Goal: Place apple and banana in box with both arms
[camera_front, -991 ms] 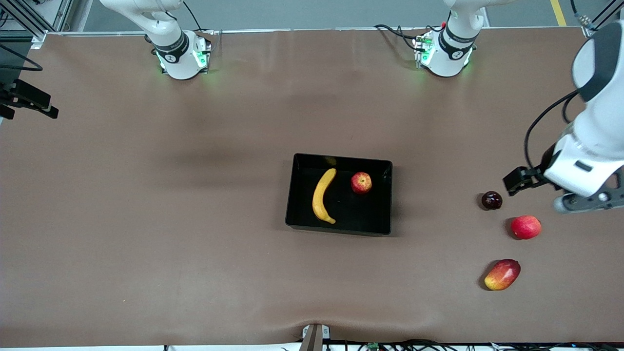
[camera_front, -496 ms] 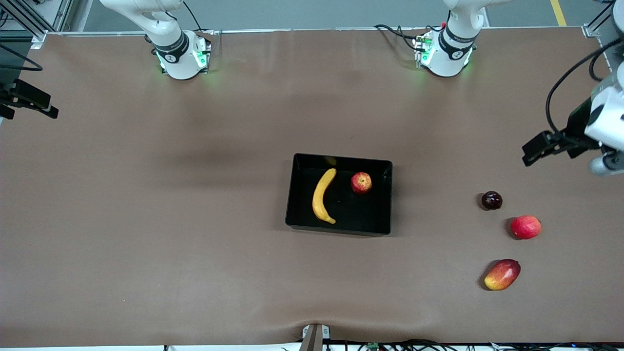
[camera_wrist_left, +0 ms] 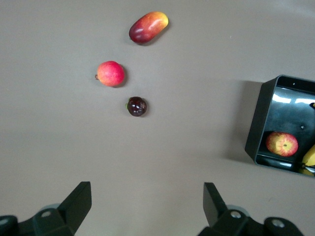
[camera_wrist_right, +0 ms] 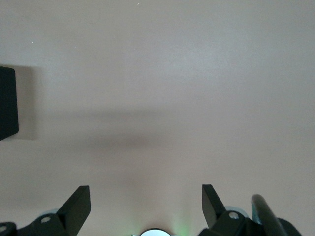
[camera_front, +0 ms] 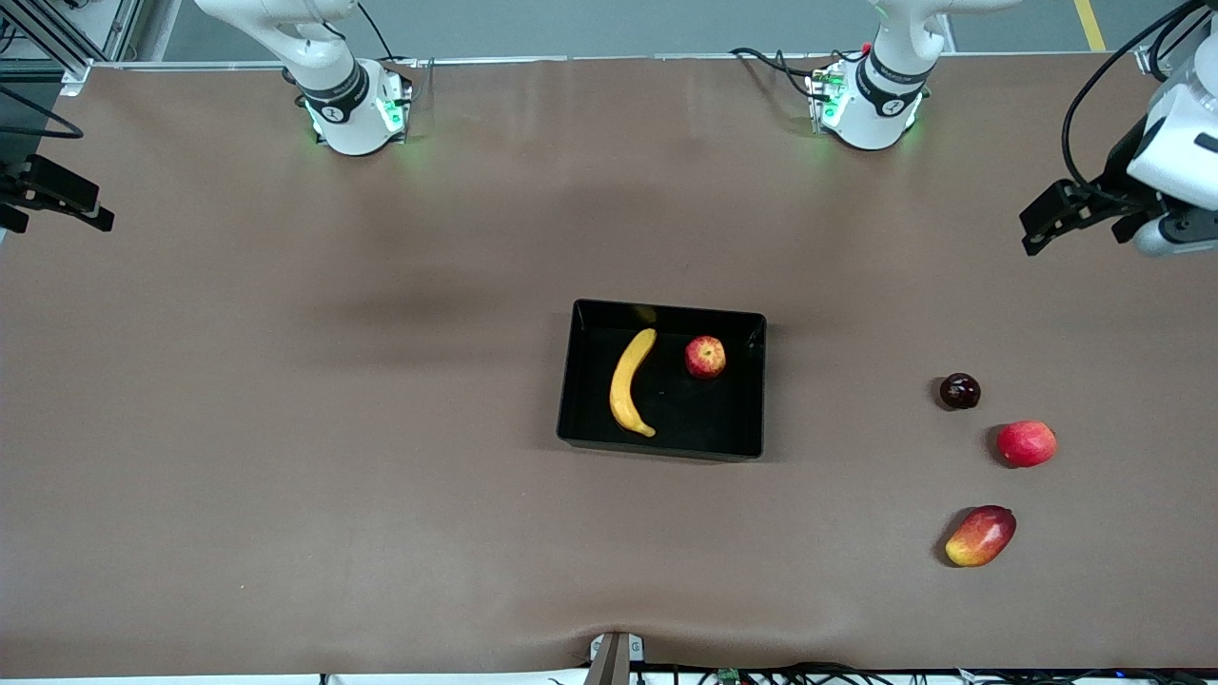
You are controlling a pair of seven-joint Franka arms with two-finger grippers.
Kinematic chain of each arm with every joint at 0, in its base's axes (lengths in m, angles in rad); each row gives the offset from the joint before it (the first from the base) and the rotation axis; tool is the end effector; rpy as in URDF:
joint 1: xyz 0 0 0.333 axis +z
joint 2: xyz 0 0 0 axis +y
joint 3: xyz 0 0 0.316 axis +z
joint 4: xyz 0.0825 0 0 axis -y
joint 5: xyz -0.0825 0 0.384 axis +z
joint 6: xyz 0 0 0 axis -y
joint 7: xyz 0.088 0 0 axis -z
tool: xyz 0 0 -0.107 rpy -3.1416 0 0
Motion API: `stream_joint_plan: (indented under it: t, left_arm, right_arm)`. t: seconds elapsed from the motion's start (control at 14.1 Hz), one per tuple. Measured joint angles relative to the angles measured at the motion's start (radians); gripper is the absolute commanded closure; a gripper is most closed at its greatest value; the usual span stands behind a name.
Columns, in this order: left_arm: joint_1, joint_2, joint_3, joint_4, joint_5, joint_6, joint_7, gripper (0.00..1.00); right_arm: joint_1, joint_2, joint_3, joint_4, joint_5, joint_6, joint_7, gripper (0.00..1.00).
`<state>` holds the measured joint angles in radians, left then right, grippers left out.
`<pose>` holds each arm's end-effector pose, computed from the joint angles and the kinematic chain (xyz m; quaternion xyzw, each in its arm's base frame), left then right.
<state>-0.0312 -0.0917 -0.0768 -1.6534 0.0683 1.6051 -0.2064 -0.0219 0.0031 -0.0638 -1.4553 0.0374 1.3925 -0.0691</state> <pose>0.5266 -0.0519 0.6383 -0.9979 -0.0488 -0.0272 0.0338 0.5350 -0.0414 0.6613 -0.9993 0.0056 0.0314 0.0209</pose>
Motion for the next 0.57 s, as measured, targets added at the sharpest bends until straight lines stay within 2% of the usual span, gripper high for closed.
stream_joint_plan:
  t: [0.28,0.57]
  left_arm:
    - [0.003,-0.009,0.002,-0.008,-0.06,-0.024,0.094,0.0]
    - [0.007,-0.009,0.014,-0.003,-0.068,-0.033,0.146,0.0]
  right_arm:
    - [0.0,0.0,0.0,0.0,0.0,0.0,0.0,0.0]
    - [0.0,0.0,0.0,0.0,0.0,0.0,0.0,0.0]
